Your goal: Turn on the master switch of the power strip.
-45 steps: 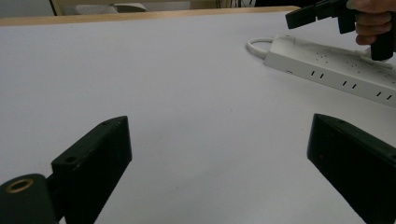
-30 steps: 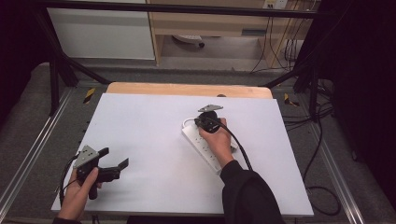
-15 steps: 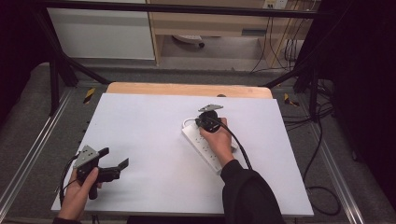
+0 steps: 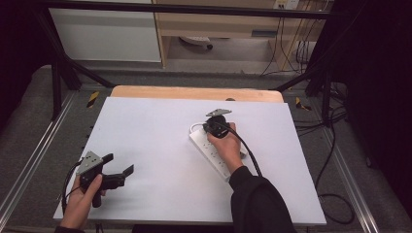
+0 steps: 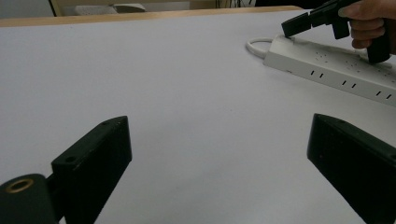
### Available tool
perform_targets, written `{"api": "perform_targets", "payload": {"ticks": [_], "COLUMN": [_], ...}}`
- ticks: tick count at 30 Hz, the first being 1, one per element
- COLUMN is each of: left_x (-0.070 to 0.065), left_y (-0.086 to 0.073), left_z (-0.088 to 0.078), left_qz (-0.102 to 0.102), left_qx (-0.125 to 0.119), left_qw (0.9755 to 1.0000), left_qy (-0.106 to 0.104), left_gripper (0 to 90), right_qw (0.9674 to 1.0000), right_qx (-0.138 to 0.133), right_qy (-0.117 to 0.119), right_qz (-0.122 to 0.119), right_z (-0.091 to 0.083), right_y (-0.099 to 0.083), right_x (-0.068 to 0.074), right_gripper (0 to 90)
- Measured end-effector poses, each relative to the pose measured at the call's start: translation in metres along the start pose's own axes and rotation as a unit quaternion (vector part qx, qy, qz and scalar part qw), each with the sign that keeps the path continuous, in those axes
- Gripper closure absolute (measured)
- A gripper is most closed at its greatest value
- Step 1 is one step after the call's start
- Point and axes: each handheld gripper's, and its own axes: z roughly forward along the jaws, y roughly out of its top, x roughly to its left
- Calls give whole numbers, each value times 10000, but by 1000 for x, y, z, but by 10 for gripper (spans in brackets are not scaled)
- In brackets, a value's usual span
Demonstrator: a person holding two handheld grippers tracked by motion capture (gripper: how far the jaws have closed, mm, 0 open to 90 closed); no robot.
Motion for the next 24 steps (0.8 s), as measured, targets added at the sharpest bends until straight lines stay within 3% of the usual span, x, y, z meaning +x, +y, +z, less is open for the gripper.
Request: {"api": "perform_targets", "payload": {"ticks": [24], "left_x": [0], "left_y": [0], "left_z": [0], "left_qz": [13], "left_qx": [9], "left_qw": [10000], "left_qy": [5], "left_gripper": [64], "right_qw": [9999], "right_qx": [56], "right_qy": [-83], "right_qz": [-80], "right_z": [2], "right_y": [-1], "right_x": [1], "right_gripper": [900]}}
